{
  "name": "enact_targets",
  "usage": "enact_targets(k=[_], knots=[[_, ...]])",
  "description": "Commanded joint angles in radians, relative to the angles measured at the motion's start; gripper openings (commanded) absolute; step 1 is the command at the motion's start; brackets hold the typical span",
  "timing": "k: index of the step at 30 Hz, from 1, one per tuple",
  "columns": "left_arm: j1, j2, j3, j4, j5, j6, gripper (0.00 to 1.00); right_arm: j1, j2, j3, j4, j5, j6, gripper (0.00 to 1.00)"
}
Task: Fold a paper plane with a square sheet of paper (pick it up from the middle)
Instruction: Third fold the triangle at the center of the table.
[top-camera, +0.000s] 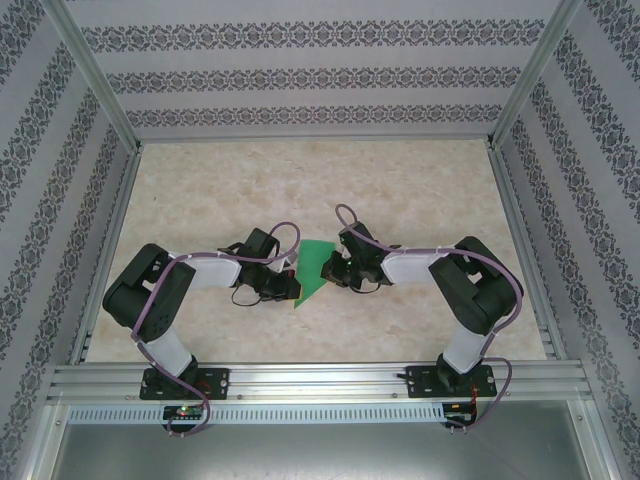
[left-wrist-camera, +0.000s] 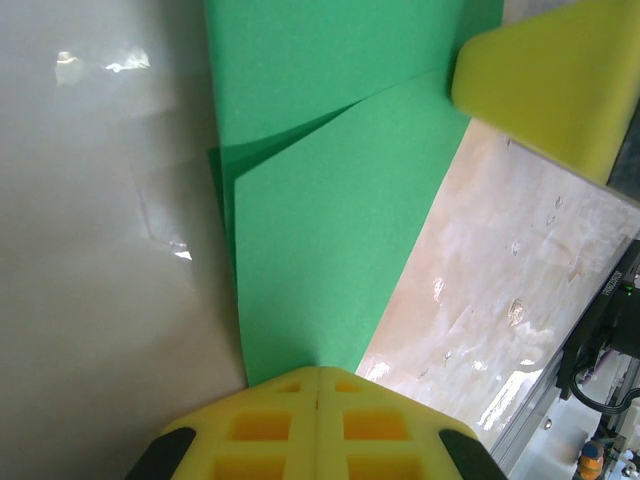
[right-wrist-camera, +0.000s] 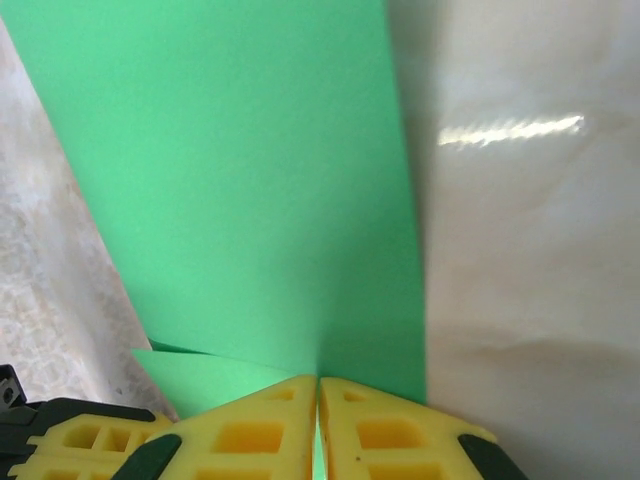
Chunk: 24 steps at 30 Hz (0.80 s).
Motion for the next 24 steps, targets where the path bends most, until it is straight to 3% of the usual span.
enact_targets(k=[1,10,14,17,21,24], knots=[[0.005,0.035,-0.055,-0.122,-0.159,0.035,0.03,-0.060,0.003,-0.036,-0.047,0.107,-0.043,0.12],[0.005,0.033,-0.049,-0.122,-0.150,0.037,0.03,-0.105,-0.047,-0.009,-0.112,0.107,-0.087,0.12],[0.004,0.027,-0.031,-0.158,-0.157,0.047,0.03,-0.072,-0.104,-0.004,-0.082,0.114,-0.062,0.16],[0.004,0.009,-0.027,-0.160,-0.169,0.039,0.04,-0.038,-0.070,0.056,-0.079,0.054,-0.039,0.13],[0.004,0.027,0.001,-0.145,-0.127,0.044,0.04,0.079,-0.149,0.120,-0.245,0.282,-0.024,0.12],[0.005,0.045,0.011,-0.151,-0.139,0.036,0.04,0.074,-0.190,0.047,-0.123,0.228,0.014,0.15]])
